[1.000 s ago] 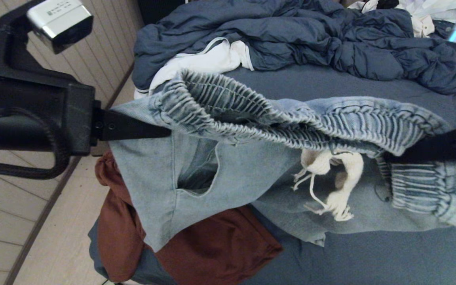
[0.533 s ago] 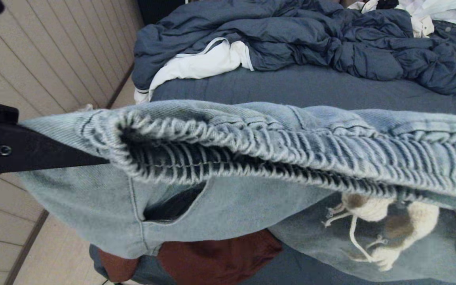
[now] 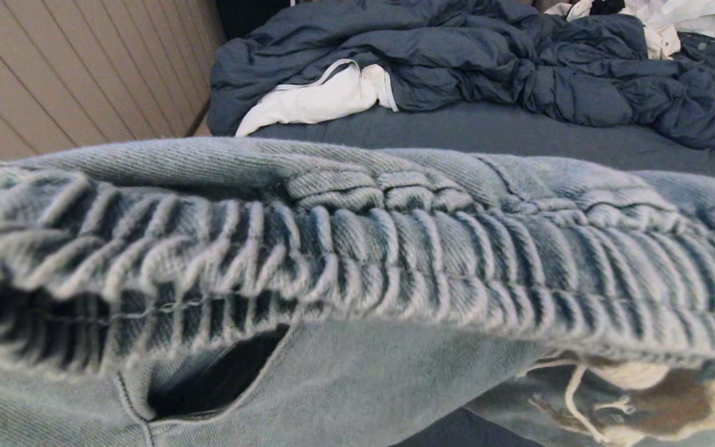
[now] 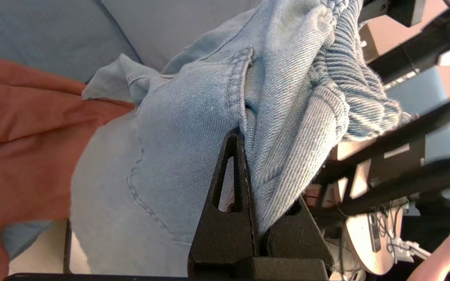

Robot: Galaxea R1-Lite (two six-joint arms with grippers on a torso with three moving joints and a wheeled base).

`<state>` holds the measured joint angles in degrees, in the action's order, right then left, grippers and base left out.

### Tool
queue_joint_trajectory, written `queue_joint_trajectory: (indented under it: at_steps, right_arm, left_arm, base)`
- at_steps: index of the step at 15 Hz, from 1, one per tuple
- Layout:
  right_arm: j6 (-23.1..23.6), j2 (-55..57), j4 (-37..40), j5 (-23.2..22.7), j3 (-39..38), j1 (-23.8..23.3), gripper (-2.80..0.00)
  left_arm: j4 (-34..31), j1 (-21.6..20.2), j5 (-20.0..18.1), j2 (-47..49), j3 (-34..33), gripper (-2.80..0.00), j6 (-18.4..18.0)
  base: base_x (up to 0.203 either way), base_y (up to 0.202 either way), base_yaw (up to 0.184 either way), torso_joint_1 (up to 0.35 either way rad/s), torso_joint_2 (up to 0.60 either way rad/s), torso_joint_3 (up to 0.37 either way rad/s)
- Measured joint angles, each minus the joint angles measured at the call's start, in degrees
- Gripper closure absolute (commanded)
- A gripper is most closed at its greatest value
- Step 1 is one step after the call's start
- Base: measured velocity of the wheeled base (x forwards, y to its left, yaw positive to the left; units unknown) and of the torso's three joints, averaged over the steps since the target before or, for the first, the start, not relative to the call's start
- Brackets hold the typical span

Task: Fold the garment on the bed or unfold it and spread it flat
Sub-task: Unford the blue shorts

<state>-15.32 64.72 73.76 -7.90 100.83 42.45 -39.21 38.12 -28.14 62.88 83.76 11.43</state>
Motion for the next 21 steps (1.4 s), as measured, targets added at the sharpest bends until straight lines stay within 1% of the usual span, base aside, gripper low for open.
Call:
queue_joint_trajectory:
  at_steps: [2,6,9,10,12,14,15,17,19,21]
  right_arm:
    - [0.0,-1.14,0.97,-0.2,0.22,0.58,0.0]
    - [0.02,-2.29,2.02,-2.13,0.9,1.04,0.0]
    - [-0.3,-2.43,5.62,-3.33,4.28,3.72,0.0]
    - [-0.78,-2.08,7.27,-4.17,5.36,4.4,0.0]
    - [-1.01,-0.38,7.74,-4.48,6.01,4.74,0.0]
    - [-0.85,3.79,7.52,-4.36,6.41,4.09,0.0]
    - [-0.37,6.49,7.1,-4.48,6.63,2.67,0.0]
    - [1.45,13.25,5.92,-5.76,7.84,-2.34,0.0]
    - [3.64,19.42,4.0,-6.7,9.48,-9.78,0.0]
    - [5.56,24.59,-1.09,-6.96,10.3,-16.9,0.0]
  left_arm:
    - [-0.75,0.02,-0.11,-0.82,0.24,0.0,-0.05]
    - [-0.95,0.09,-1.14,-1.5,1.66,0.0,-0.04]
    - [-1.14,0.18,-2.7,-1.45,2.86,0.0,-0.02]
    - [-1.33,0.18,-3.58,-1.32,2.89,0.0,-0.04]
    - [-1.74,0.18,-4.91,-0.28,2.89,0.0,0.17]
    - [-1.19,0.16,-5.2,2.63,2.97,0.0,1.04]
    - [-0.69,0.14,-5.35,4.62,3.06,0.0,1.35]
    - [1.5,0.0,-5.53,9.91,3.11,0.0,1.71]
    - [5.65,-1.11,-5.5,15.36,2.89,0.0,1.89]
    - [10.58,-3.34,-5.53,20.54,2.86,0.0,1.9]
  base:
    - [0.0,0.0,0.0,0.0,0.0,0.0]
    - [0.0,0.0,0.0,0.0,0.0,0.0]
    - [0.0,0.0,0.0,0.0,0.0,0.0]
    - [0.0,0.0,0.0,0.0,0.0,0.0]
    - [0.0,0.0,0.0,0.0,0.0,0.0]
    - [0.0,0.0,0.0,0.0,0.0,0.0]
    - [0.0,0.0,0.0,0.0,0.0,0.0]
    - [0.0,0.0,0.0,0.0,0.0,0.0]
    - [0.0,0.0,0.0,0.0,0.0,0.0]
    - [0.0,0.0,0.0,0.0,0.0,0.0]
